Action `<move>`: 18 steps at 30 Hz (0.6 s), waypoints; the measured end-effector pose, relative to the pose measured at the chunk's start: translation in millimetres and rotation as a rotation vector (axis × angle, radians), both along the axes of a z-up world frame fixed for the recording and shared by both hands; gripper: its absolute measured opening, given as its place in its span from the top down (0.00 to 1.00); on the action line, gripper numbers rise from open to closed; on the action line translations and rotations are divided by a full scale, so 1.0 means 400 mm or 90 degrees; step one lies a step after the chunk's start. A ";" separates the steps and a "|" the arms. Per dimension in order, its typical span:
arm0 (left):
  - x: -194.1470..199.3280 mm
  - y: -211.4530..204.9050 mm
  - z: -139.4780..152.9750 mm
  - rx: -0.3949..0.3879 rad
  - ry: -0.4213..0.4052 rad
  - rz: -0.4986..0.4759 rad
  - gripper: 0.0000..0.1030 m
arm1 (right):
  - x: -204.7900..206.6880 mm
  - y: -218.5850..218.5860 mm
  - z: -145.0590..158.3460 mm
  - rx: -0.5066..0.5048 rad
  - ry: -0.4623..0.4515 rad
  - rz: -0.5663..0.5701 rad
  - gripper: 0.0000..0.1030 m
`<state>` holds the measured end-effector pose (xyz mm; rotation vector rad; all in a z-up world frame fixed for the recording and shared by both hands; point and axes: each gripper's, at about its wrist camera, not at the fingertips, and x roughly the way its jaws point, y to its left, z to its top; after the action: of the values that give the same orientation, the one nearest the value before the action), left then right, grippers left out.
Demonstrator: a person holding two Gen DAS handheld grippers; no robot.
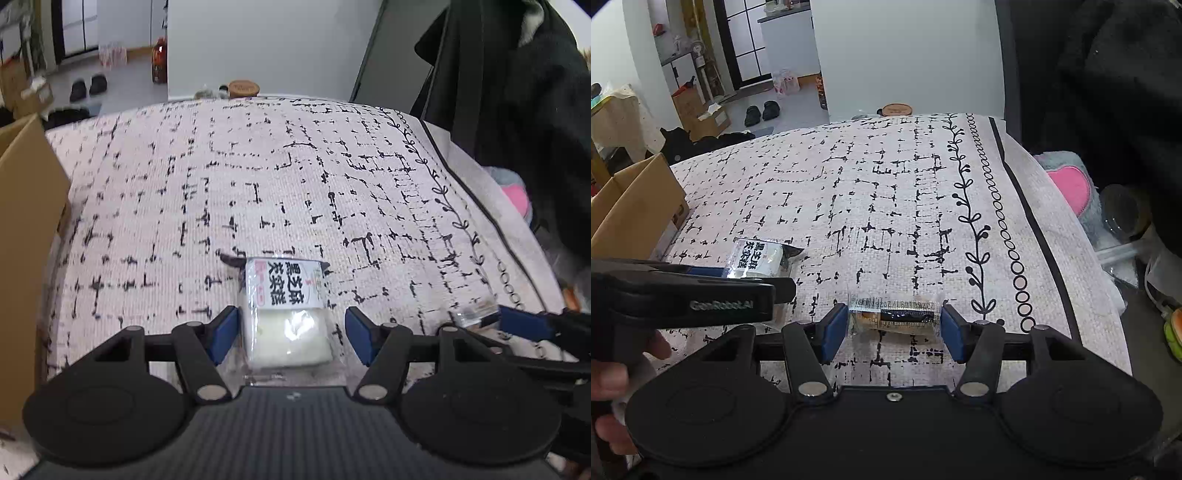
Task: Organize snacks
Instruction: 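Grasp the white packet with black text with the left gripper while the right holds the clear packet, then carry both packets over the cardboard box and open both grippers to drop them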
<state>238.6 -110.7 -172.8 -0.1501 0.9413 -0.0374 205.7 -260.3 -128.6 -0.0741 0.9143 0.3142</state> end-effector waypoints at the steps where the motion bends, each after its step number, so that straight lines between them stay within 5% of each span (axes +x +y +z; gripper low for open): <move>1: 0.001 -0.007 -0.001 0.014 -0.002 -0.004 0.39 | -0.001 0.000 -0.001 0.000 0.001 0.000 0.48; 4: -0.003 -0.032 -0.012 0.065 -0.006 -0.022 0.39 | -0.004 0.002 -0.001 0.002 0.002 0.000 0.48; 7: -0.015 -0.038 -0.016 0.091 -0.013 -0.020 0.51 | -0.005 0.006 -0.002 0.003 0.001 0.004 0.48; 18: -0.033 0.031 0.018 0.046 -0.018 0.019 0.55 | 0.006 0.023 0.015 0.031 -0.012 0.001 0.48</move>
<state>225.2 -98.5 -165.7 -0.0969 0.9112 0.0215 208.1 -251.0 -122.6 -0.0327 0.8876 0.3364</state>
